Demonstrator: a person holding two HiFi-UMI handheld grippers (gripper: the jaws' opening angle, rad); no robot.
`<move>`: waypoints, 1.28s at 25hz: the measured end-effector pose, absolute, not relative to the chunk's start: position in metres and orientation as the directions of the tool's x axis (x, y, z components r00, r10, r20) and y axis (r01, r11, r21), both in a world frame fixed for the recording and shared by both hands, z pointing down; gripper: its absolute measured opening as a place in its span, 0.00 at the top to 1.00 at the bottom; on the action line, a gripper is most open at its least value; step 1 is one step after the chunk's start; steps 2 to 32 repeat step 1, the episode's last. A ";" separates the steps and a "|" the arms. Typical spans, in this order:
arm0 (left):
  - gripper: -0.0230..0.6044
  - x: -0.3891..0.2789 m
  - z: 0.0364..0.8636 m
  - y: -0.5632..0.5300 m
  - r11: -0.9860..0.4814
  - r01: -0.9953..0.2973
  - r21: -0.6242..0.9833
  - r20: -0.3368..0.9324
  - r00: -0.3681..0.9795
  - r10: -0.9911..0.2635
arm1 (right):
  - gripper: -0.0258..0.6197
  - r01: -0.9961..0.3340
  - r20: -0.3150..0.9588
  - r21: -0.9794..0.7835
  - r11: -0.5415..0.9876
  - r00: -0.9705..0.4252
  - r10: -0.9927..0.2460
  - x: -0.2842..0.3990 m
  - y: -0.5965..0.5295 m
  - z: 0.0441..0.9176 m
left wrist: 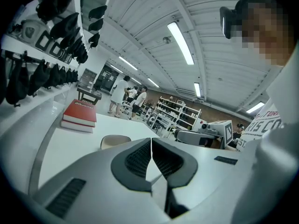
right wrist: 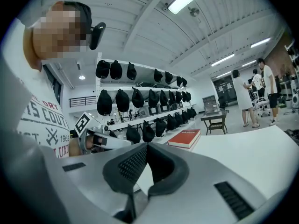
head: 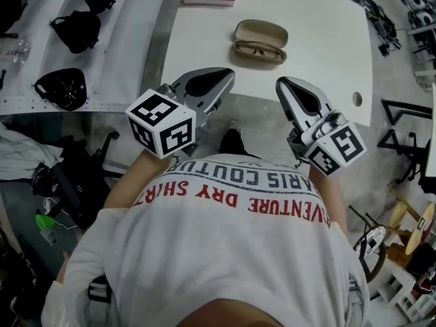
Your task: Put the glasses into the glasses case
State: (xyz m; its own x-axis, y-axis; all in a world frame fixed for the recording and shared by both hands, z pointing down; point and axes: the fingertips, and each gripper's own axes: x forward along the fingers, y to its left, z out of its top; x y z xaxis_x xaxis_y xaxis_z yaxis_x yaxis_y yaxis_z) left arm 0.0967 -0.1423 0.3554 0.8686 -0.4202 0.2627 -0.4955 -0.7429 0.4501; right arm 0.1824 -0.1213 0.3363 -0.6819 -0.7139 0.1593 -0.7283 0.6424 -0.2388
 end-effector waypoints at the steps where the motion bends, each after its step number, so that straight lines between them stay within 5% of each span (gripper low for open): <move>1: 0.92 0.098 0.355 -0.141 -0.743 -0.495 0.451 0.263 0.869 -0.420 | 0.92 -0.728 0.160 -0.238 0.643 -0.682 -0.714 0.183 -0.120 0.336; 32: 0.92 0.098 0.355 -0.141 -0.743 -0.495 0.451 0.263 0.869 -0.420 | 0.92 -0.728 0.160 -0.238 0.643 -0.682 -0.714 0.183 -0.120 0.336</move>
